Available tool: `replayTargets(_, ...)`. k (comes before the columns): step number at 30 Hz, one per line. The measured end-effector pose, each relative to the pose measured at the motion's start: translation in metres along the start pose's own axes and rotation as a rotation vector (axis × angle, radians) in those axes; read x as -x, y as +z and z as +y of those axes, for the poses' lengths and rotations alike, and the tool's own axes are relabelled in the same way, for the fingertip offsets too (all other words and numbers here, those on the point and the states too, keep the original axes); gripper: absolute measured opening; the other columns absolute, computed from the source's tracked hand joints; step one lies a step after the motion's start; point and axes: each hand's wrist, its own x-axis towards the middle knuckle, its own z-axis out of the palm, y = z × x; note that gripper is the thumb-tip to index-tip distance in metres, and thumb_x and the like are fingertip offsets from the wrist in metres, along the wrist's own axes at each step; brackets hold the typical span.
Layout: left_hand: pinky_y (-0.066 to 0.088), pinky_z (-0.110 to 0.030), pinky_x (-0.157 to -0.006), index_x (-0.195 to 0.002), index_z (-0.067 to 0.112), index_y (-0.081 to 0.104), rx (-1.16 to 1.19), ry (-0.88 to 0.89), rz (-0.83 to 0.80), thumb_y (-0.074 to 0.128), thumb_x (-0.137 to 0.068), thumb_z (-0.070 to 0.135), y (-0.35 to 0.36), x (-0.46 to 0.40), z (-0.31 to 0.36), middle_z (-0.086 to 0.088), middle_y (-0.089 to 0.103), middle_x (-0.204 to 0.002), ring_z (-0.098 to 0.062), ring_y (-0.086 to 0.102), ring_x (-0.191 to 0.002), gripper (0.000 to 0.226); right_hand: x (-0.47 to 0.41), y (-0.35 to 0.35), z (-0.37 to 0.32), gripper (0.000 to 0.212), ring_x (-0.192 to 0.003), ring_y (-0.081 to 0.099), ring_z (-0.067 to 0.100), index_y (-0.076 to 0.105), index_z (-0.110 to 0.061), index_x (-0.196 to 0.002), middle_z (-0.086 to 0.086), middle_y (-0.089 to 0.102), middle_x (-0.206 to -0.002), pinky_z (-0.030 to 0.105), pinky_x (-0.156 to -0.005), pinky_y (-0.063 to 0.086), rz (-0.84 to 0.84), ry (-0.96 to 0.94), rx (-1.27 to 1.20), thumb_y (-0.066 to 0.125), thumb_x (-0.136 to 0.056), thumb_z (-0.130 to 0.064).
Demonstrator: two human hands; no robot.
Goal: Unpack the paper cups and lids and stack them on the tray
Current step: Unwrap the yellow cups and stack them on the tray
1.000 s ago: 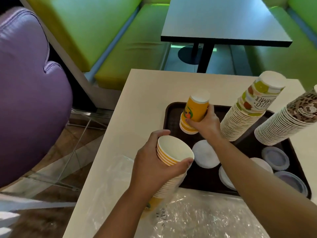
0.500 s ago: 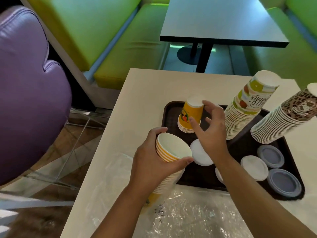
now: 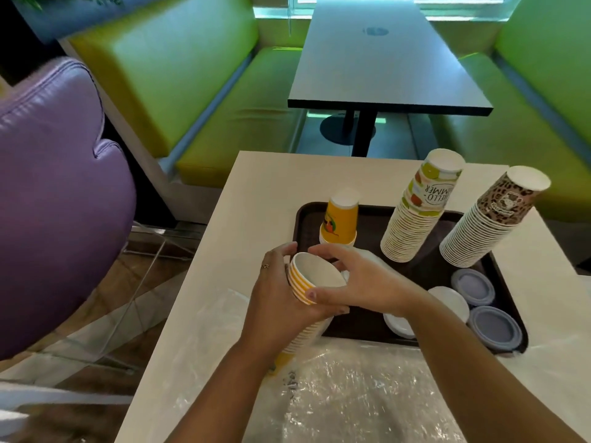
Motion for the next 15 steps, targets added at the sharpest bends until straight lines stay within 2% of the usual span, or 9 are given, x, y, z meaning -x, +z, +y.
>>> replayTargets(3,0.04,-0.008,-0.08,-0.132,0.026,0.039,-0.047,-0.002,-0.03,0.088,-0.049,0.049,0.001,0.004,-0.002,0.013,0.049,-0.125,-0.004,0.05,-0.109,0.099,0.002,0.002,0.002,0.067,-0.109,0.055,0.005,0.047,-0.028,-0.134,-0.012,0.055,-0.121,0.026,-0.092,0.05,0.031,0.007,-0.035,0.074,-0.075,-0.043)
replayTargets(7,0.051,-0.02,-0.081,-0.128,0.026,0.043,-0.058,-0.001,-0.013,0.083,-0.058,0.05,0.003,0.008,-0.002,0.01,0.06,-0.116,-0.007,0.059,-0.099,0.084,0.002,0.004,0.001,0.063,-0.108,0.054,0.004,0.046,-0.029,-0.134,-0.016,0.052,-0.116,0.027,-0.09,0.051,0.016,-0.012,-0.048,0.074,-0.078,-0.037)
replayTargets(10,0.05,-0.018,-0.075,-0.122,0.029,0.045,-0.026,0.003,0.01,0.081,-0.06,0.052,0.004,0.008,-0.004,0.012,0.061,-0.108,-0.005,0.06,-0.093,0.075,0.002,-0.007,0.0,0.061,-0.11,0.052,0.0,0.045,-0.034,-0.133,-0.014,0.052,-0.122,0.023,-0.091,0.049,0.045,-0.077,-0.099,0.074,-0.079,-0.032)
replayTargets(13,0.048,-0.015,-0.073,-0.12,0.033,0.042,-0.028,0.023,0.016,0.081,-0.06,0.054,0.002,0.006,-0.005,0.015,0.057,-0.107,-0.005,0.058,-0.092,0.074,0.003,-0.028,-0.001,0.062,-0.117,0.049,0.007,0.04,-0.048,-0.133,-0.011,0.048,-0.131,0.038,-0.096,0.049,0.033,-0.152,-0.09,0.072,-0.081,-0.035)
replayTargets(15,0.046,-0.012,-0.072,-0.118,0.038,0.037,-0.019,0.044,0.003,0.08,-0.061,0.053,0.001,0.006,-0.004,0.017,0.055,-0.107,-0.004,0.057,-0.093,0.072,0.005,-0.038,-0.003,0.066,-0.12,0.046,0.01,0.032,-0.06,-0.131,-0.012,0.042,-0.134,0.04,-0.095,0.049,-0.041,-0.176,0.012,0.068,-0.079,-0.043)
